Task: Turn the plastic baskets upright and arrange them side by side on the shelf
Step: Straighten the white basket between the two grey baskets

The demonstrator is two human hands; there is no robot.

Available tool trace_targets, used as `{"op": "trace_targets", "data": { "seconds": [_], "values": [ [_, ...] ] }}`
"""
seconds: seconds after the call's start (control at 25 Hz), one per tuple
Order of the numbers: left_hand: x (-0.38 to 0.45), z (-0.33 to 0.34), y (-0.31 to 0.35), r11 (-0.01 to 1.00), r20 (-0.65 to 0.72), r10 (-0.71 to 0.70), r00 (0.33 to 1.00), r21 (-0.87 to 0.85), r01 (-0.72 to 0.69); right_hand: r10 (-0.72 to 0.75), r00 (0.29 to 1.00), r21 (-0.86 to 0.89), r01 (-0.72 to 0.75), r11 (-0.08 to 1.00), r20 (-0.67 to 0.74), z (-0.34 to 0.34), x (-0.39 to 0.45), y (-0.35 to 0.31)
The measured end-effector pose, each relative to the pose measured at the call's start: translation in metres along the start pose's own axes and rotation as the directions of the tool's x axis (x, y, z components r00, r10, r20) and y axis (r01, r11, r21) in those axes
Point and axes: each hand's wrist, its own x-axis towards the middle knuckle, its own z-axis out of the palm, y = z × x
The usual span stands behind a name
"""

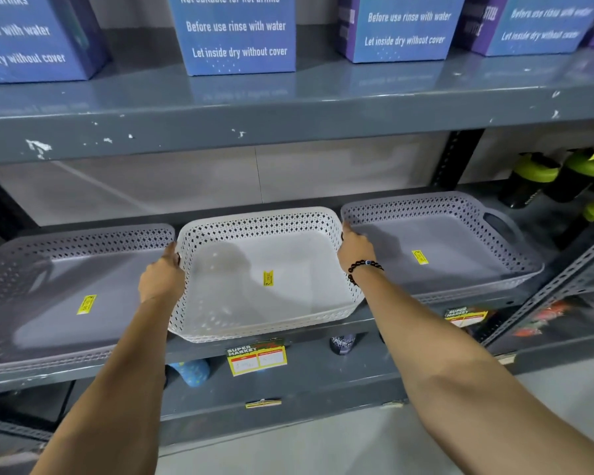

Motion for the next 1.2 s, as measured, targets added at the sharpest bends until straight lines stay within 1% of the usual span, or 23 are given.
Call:
{"op": "trace_targets", "data": {
  "seconds": [0.48,0.72,0.96,1.2],
  "values": [
    [-0.0026,-0.0015,0.0028,1.000,0.003,-0.029,1.000,0.000,0.029,0.019,1.000,0.016,-0.019,1.000,-0.013,0.0019,0.0017,-0.0019],
    [-0.0015,-0.0006,0.0023,1.000,0.003,-0.026,1.000,0.011,0.026,0.002,1.000,-0.002,-0.002,1.000,-0.016,0.0015,0.0022,-0.0013],
    [-0.0022,-0.0009,0.0030,1.000,-0.003,-0.026,1.000,0.001,0.026,-0.044,0.999,-0.067,0.042,0.997,-0.027,0.0019,0.0024,0.0025],
    [-0.0004,-0.0001,-0.0002,1.000,-0.002,0.003,1.000,0.025,-0.003,-0.073,0.997,-0.062,0.070,0.996,-0.040,0.0009,0.0004,0.0045]
  ]
}}
